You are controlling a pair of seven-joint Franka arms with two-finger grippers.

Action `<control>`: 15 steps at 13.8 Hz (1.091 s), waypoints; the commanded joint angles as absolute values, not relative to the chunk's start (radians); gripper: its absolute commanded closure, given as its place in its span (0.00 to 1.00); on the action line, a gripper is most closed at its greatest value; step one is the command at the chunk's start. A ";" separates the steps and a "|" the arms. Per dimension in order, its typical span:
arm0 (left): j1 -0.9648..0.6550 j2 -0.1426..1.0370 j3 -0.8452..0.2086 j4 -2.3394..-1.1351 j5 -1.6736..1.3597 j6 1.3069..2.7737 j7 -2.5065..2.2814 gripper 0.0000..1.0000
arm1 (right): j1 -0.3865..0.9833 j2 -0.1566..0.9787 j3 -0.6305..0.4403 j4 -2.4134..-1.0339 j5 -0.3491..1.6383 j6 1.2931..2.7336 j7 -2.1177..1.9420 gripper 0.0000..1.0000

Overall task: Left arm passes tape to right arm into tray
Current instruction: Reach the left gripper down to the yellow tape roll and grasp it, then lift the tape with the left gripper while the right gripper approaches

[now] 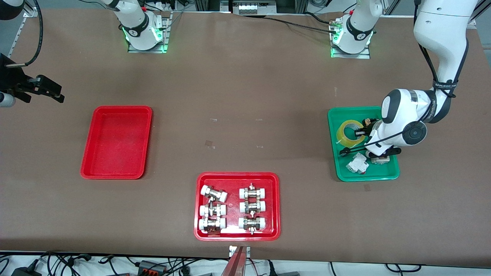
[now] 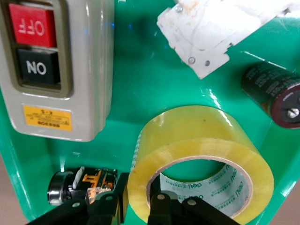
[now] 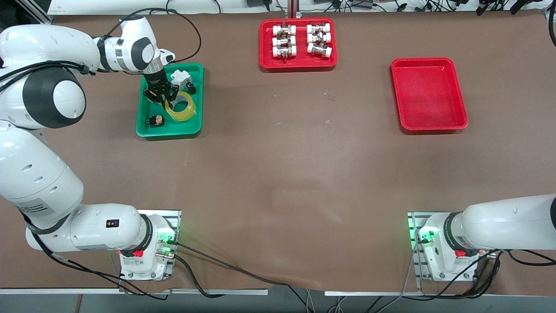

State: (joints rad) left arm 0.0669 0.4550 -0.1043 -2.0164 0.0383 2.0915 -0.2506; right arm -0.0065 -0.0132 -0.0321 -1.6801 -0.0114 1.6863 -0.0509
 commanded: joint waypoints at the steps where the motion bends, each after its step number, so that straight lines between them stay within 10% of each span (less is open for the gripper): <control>1: 0.072 0.410 -0.109 -2.000 0.055 2.014 -0.249 0.99 | 0.003 -0.026 -0.040 -1.675 -0.021 1.669 -0.063 0.00; 9: 0.034 0.365 -0.233 -1.688 0.055 1.648 -0.199 0.99 | -0.003 -0.020 -0.041 -1.675 -0.014 1.672 -0.055 0.00; 15: -0.208 0.518 -0.264 -1.459 -0.031 1.640 -0.374 0.99 | 0.012 0.049 -0.032 -1.674 -0.015 1.672 -0.054 0.00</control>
